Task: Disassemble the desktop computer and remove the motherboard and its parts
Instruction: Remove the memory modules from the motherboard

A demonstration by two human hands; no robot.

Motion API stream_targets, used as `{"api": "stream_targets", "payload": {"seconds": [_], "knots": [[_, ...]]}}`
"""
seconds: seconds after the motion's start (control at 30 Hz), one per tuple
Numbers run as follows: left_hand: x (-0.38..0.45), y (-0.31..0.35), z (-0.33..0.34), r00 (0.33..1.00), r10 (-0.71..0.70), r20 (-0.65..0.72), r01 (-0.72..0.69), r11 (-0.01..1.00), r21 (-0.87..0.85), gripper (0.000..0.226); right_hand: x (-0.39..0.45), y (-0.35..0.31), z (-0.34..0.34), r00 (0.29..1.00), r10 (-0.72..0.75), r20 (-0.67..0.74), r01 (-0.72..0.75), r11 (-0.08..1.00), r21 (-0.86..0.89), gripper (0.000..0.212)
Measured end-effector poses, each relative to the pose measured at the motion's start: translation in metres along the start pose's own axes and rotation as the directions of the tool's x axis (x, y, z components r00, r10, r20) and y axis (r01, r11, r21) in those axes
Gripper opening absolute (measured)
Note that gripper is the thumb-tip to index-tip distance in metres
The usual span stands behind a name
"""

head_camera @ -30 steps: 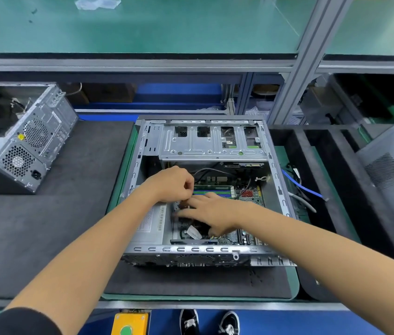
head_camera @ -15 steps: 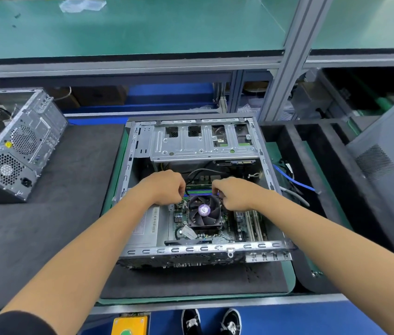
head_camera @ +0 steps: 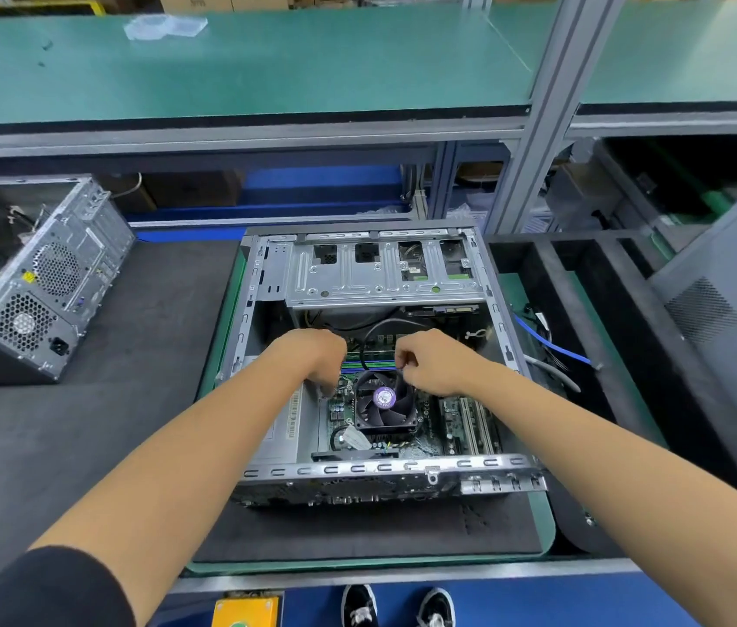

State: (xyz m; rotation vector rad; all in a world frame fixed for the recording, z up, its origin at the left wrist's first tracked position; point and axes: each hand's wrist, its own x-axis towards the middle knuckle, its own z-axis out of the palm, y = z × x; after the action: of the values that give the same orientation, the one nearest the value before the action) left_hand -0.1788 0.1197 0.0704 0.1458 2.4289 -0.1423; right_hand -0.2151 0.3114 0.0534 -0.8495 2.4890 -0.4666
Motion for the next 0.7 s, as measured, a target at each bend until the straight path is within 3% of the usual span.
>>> {"api": "stream_targets", "payload": {"seconds": [0.13,0.27,0.5,0.7], "knots": [[0.008,0.002,-0.009,0.995,0.065,0.077,-0.058,0.993,-0.098,0.012,0.000,-0.001,0.004,1.000,-0.031,-0.005,0.031,0.999,-0.009,0.015],[0.015,-0.003,-0.007,0.995,0.083,0.053,-0.072,0.980,-0.183,0.008,-0.001,0.002,0.002,0.999,-0.034,0.001,0.034,0.999,-0.018,0.012],[0.025,-0.011,-0.002,0.992,0.104,0.073,-0.072,0.935,-0.348,0.022,-0.003,0.002,0.001,1.000,-0.021,0.005,0.021,1.000,-0.013,0.012],[0.024,-0.009,0.000,0.996,0.091,0.023,-0.078,0.939,-0.334,0.021,0.000,0.003,0.002,0.998,-0.036,0.042,0.038,0.998,-0.047,0.015]]}}
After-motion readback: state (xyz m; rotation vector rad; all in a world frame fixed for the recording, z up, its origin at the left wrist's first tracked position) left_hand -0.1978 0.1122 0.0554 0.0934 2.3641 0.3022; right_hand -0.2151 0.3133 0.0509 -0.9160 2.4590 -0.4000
